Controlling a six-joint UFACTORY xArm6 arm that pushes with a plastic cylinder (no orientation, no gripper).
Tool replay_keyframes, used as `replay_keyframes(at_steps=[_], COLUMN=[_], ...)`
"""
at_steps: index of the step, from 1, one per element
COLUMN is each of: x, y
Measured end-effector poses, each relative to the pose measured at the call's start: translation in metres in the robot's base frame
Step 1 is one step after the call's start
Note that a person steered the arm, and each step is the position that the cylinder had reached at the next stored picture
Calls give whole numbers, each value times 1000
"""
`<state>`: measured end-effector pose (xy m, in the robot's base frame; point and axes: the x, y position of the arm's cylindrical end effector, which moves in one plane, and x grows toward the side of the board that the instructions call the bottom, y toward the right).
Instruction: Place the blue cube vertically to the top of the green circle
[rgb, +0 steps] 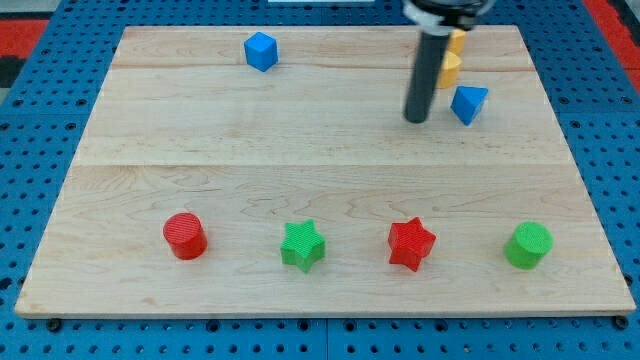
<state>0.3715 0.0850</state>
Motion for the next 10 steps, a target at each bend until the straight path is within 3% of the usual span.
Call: replay_keyframes(at_steps=[1, 3, 4, 5, 7, 8, 9, 10], x=[-9, -141, -178, -164, -116, -110, -90, -74], y=[-65, -81, -110, -169, -153, -217, -228, -196])
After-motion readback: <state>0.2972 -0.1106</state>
